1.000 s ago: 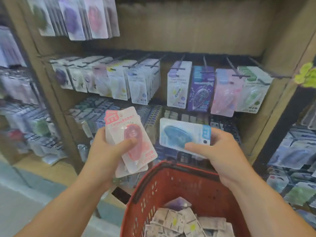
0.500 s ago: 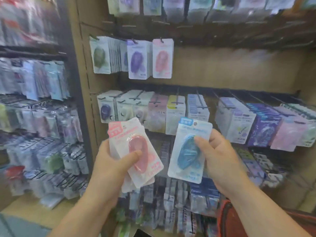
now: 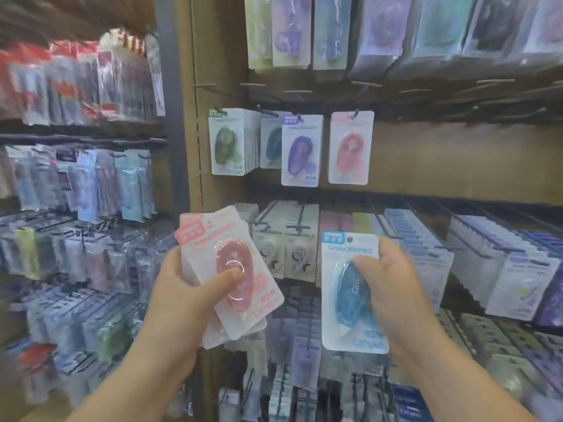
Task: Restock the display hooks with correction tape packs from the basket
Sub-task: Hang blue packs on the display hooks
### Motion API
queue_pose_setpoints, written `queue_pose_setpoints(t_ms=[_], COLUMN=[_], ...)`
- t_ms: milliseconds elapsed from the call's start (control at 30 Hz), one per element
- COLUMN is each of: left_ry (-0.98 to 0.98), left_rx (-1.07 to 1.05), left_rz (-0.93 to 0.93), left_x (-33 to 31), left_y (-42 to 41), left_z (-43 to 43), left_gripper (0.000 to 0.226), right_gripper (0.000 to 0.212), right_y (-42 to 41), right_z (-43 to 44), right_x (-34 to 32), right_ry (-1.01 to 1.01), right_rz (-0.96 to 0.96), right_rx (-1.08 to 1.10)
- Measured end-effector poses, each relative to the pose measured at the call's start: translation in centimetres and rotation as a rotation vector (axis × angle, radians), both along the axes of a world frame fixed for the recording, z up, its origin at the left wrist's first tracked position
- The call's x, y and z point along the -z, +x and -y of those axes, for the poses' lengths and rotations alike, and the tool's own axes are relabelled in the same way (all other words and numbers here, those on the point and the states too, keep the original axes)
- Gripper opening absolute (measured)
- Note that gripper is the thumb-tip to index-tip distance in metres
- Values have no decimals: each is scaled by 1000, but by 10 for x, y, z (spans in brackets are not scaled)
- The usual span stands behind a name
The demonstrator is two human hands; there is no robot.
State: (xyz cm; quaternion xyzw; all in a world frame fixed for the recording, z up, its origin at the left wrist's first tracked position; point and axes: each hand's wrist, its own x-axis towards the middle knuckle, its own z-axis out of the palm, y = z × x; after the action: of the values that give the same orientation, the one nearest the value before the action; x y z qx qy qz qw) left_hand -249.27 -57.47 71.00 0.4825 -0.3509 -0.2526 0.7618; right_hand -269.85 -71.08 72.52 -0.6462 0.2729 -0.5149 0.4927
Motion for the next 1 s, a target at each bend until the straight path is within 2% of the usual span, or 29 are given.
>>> queue_pose_setpoints(t_ms=[133, 200, 300, 400, 500, 667, 767, 900, 1000], left_ry=[-28, -50, -81, -121, -149, -199, -199, -208, -217], left_rx=[9, 8, -9, -42, -27, 38, 116, 228, 296], left_rz=[5, 28, 59, 85, 117, 142, 126, 126, 125], left_x=[-16, -24, -33, -42, -50, -55, -58, -74, -85], left_y=[26, 40, 62, 78, 93, 118, 134, 156, 173], left_z=[15, 21, 33, 46, 56, 65, 69, 69, 66], left_gripper=[67, 65, 77, 82, 85, 90, 91, 76, 82], right_gripper=[13, 25, 42, 40, 11, 24, 21, 16, 17], right_y=[37, 56, 80, 100, 114, 133, 149, 169, 182], right_z=[15, 23, 38, 52, 68, 74, 70, 67, 69], right_x=[-26, -36, -49, -66, -84, -101, -108, -123, -134], right_ry=[-106, -152, -199, -249, -248, -299, -289, -335, -385], right_rz=[47, 109, 191, 187, 137, 84, 98, 107, 87], right_rx=[-194, -281, -324, -252, -170, -56, -35, 9, 113])
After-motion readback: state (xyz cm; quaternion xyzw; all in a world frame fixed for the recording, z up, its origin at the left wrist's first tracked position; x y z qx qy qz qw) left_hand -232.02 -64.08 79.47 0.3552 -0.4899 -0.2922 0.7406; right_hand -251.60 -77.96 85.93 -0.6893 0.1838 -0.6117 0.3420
